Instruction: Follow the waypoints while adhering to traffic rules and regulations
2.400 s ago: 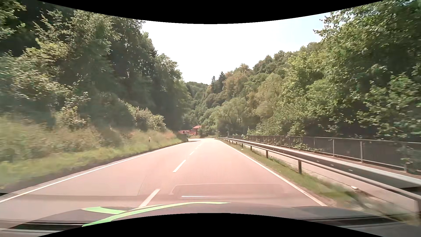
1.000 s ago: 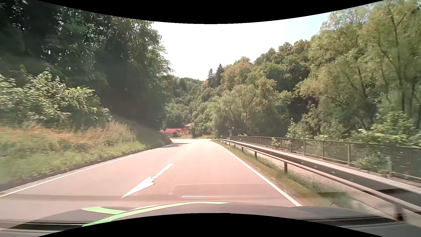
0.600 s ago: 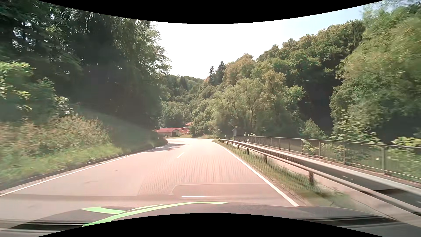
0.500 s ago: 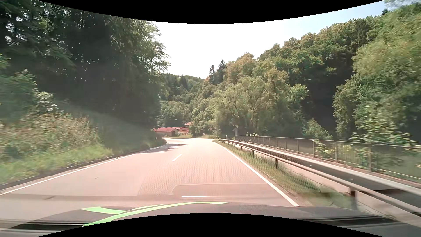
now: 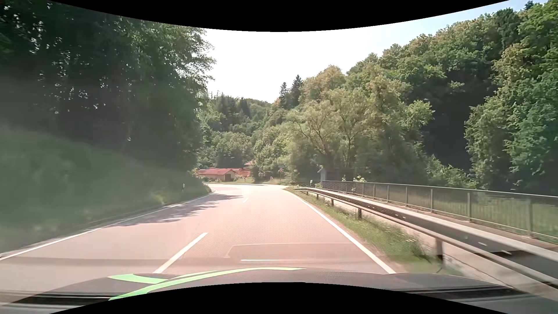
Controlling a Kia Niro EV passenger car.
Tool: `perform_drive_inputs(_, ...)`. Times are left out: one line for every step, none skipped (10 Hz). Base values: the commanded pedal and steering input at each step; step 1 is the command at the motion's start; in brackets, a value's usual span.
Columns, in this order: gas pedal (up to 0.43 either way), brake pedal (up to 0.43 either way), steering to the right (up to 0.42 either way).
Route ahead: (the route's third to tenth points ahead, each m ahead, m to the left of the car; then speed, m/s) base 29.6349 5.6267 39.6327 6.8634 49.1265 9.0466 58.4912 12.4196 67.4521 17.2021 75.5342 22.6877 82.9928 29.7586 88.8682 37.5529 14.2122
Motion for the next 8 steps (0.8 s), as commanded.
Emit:
perform_drive_inputs(0.000,0.165,-0.007)
perform_drive_inputs(0.000,0.171,-0.007)
perform_drive_inputs(0.000,0.171,-0.008)
perform_drive_inputs(0.000,0.177,-0.009)
perform_drive_inputs(0.000,0.177,-0.011)
perform_drive_inputs(0.000,0.183,-0.014)
perform_drive_inputs(0.000,0.183,-0.014)
perform_drive_inputs(0.000,0.183,-0.014)
